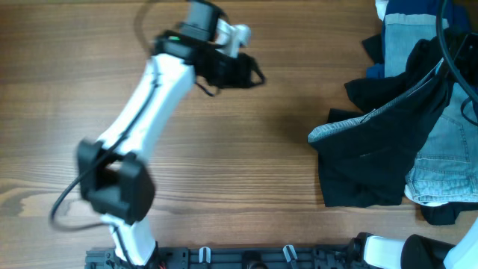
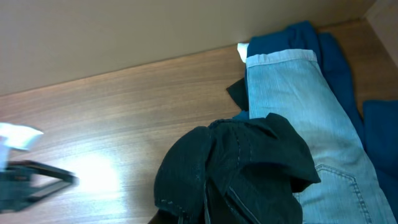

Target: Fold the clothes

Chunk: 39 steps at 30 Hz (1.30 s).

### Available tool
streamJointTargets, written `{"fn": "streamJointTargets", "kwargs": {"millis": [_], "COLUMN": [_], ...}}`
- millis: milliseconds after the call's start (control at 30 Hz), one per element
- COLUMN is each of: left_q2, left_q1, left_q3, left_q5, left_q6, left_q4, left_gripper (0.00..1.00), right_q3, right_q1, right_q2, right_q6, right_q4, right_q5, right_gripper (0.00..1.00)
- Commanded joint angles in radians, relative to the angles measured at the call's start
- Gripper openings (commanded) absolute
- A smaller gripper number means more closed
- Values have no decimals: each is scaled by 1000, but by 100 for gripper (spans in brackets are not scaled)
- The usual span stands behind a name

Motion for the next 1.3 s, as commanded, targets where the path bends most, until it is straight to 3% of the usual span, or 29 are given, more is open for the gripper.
{"fn": "streamJointTargets", "kwargs": {"millis": [0, 100, 133, 200, 500, 567, 600, 733, 867, 1033, 1100, 1267], "left_q2": [122, 144, 149, 165, 354, 368, 369, 367, 351, 234, 181, -52], "left_q1": [-111, -193, -232, -267, -385, -394, -396, -395, -354, -209, -161, 5], "left_q3": [1, 1, 1, 1, 1, 1, 1, 2, 2, 2, 2, 2], "left_q5": [182, 166, 83, 19, 41, 42, 43, 95, 112, 125, 109, -193], "left_q6": [27, 28, 27, 19, -7, -27, -68, -221, -221, -213, -157, -107], "left_q4": [51, 54, 55, 64, 179, 195, 218, 270, 267, 193, 140, -20], "left_gripper": [69, 88, 93, 96, 97, 93, 80, 7, 4, 4, 4, 4], "right_q3": [19, 19, 19, 19, 19, 19, 19, 19, 19, 19, 19, 19], "right_q1": [-2, -2, -2, -2, -2, -2, -2, -2, -1, -1, 2, 3], "right_q2": [19, 38, 44, 50, 50, 50, 50, 50, 50, 50, 50, 50], "right_q6": [-12, -15, -19, -24, -32, -32, -32, -32, -30, -30, -30, -30], "right_q4": [-2, -15, -16, -17, -18, -18, -18, -18, -19, -32, -33, -21], "right_q5": [-16, -16, -17, -17, -17, -17, -17, -17, -32, -47, -52, -80], "right_gripper": [5, 4, 4, 4, 5, 4, 4, 4, 4, 4, 4, 4]}}
